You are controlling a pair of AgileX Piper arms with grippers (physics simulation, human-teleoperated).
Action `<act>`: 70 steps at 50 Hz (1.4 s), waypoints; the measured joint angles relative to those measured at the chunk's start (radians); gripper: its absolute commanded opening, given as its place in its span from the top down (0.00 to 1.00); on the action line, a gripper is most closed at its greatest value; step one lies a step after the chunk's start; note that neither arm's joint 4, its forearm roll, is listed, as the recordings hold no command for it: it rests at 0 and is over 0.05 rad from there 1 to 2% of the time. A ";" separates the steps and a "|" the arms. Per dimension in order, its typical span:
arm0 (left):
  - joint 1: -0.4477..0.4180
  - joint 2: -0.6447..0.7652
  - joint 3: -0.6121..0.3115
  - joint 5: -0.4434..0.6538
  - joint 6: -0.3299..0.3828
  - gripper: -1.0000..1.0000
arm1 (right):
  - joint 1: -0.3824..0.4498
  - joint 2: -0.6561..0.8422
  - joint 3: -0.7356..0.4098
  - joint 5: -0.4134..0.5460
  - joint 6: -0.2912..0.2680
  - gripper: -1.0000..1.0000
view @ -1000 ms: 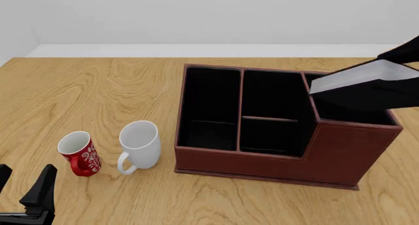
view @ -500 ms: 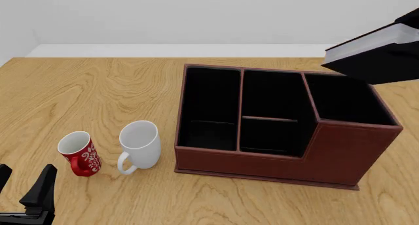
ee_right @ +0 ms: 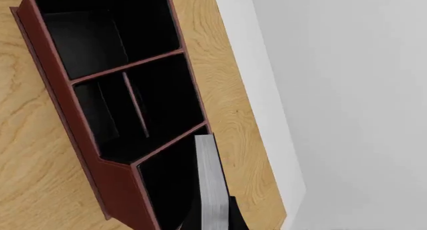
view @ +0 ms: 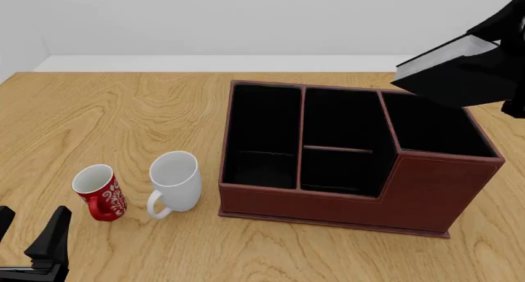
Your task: Pick up the book and place it in the right compartment of the caddy.
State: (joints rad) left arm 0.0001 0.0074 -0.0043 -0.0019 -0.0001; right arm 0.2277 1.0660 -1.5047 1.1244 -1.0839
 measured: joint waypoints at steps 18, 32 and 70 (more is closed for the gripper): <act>0.000 0.000 0.000 0.000 0.000 0.00 | -0.018 0.018 0.064 -0.070 0.028 1.00; 0.000 0.000 0.000 0.000 0.000 0.00 | -0.037 0.028 0.107 -0.108 0.044 1.00; 0.000 0.000 0.000 0.000 0.000 0.00 | -0.098 0.027 0.208 -0.180 0.085 1.00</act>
State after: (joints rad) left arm 0.0001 0.0075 -0.0043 -0.0019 -0.0001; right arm 0.1292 1.0932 -1.2965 0.9442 -0.9992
